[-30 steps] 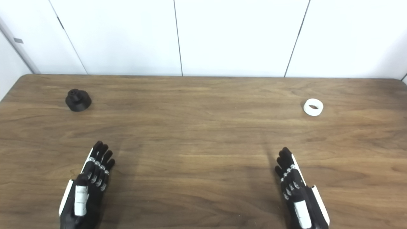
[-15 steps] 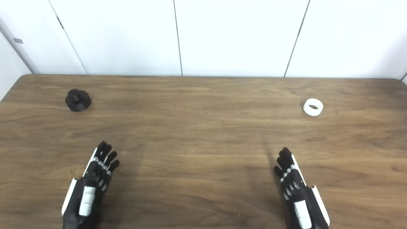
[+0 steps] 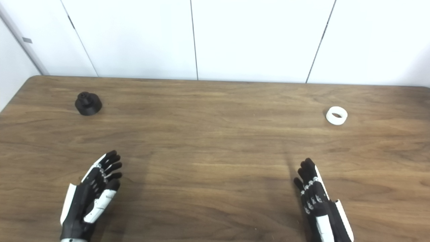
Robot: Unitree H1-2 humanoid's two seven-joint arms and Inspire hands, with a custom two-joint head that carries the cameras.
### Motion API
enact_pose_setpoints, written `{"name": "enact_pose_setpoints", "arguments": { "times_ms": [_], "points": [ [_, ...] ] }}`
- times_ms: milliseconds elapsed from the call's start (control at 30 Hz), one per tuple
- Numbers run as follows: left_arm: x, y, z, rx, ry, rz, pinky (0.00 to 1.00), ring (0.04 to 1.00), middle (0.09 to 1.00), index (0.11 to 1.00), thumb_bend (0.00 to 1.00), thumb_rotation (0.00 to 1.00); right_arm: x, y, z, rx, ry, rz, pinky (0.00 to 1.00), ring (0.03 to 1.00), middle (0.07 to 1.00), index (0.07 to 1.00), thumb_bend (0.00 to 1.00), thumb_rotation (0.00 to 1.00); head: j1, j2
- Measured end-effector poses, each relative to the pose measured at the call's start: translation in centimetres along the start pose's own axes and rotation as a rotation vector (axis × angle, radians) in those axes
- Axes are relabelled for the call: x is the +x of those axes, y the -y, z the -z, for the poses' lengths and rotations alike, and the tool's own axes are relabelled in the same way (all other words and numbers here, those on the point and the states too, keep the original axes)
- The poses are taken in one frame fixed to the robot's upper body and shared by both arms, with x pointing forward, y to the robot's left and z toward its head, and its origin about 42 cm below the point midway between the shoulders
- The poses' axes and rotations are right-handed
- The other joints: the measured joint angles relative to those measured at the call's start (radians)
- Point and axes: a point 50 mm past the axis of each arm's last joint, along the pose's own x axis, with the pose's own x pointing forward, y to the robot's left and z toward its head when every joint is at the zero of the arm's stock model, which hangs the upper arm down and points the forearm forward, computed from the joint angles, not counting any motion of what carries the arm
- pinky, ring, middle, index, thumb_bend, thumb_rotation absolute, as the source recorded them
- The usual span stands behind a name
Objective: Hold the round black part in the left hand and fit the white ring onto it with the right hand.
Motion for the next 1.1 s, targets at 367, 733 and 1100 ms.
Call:
{"name": "enact_pose_setpoints", "arguments": {
  "times_ms": [367, 733, 1100],
  "points": [
    [1.2, -1.2, -0.5, 0.061, 0.009, -0.113, 0.69, 0.761, 0.812, 0.836, 0.74, 0.66, 0.0, 0.2, 0.0, 0.001, 0.002, 0.004, 1.0, 1.0, 1.0, 0.997, 0.87, 0.9, 0.06, -0.021],
    [2.6, -2.0, -0.2, 0.145, -0.073, -0.197, 0.74, 0.826, 0.857, 0.889, 0.75, 0.57, -0.2, 0.7, 0.1, 0.006, 0.014, -0.003, 1.0, 1.0, 1.0, 1.0, 0.81, 0.93, 0.133, -0.038],
    [6.0, -0.9, -1.1, 0.32, -0.122, -0.235, 0.75, 0.857, 0.887, 0.937, 0.85, 0.52, -0.4, 2.6, 0.3, -0.014, 0.049, -0.05, 1.0, 1.0, 1.0, 1.0, 0.81, 0.94, 0.285, -0.055]
  ]
}}
